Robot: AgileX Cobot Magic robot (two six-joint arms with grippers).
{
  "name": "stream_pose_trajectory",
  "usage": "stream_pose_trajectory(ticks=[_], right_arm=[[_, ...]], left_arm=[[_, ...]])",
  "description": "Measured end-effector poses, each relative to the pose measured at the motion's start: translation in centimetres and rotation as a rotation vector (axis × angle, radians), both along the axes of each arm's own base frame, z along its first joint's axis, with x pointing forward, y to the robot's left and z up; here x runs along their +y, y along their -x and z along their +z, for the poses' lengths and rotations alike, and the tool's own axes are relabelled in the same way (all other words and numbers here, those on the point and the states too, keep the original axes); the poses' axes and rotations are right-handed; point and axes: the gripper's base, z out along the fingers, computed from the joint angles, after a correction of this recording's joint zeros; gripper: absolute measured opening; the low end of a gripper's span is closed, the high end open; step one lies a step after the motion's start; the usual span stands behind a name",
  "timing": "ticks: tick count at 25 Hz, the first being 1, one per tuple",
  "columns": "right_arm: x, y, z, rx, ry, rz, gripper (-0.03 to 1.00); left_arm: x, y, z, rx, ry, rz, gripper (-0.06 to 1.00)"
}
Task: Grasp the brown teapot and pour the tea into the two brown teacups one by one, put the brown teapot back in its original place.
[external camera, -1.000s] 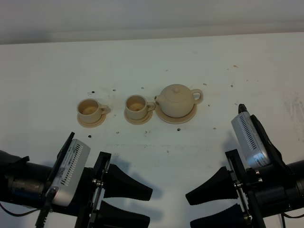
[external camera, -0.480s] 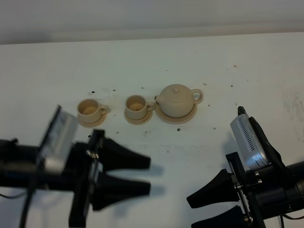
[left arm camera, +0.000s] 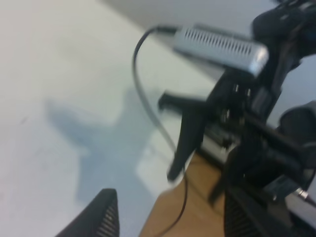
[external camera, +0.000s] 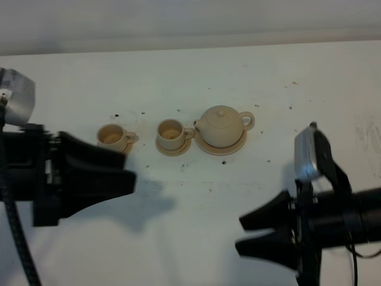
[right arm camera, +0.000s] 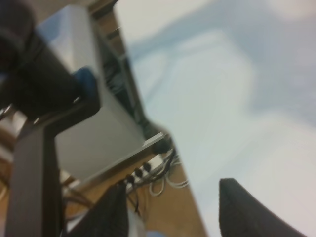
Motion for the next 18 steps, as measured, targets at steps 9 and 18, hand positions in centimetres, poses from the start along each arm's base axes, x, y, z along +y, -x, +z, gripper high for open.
stream_pose_trajectory(ticks=[9,18], right_arm=[[0.5,-3.0,2.7,0.044,-0.018,-0.168,0.44],[0.5,-5.7,5.4,0.050,0.062,-0.303,0.44]], left_arm=[[5.0,6.3,1.4,0.087,-0.440,0.458,0.47],[8.5,11.0,-1.2,0.150,-0.633,0.779,0.47]])
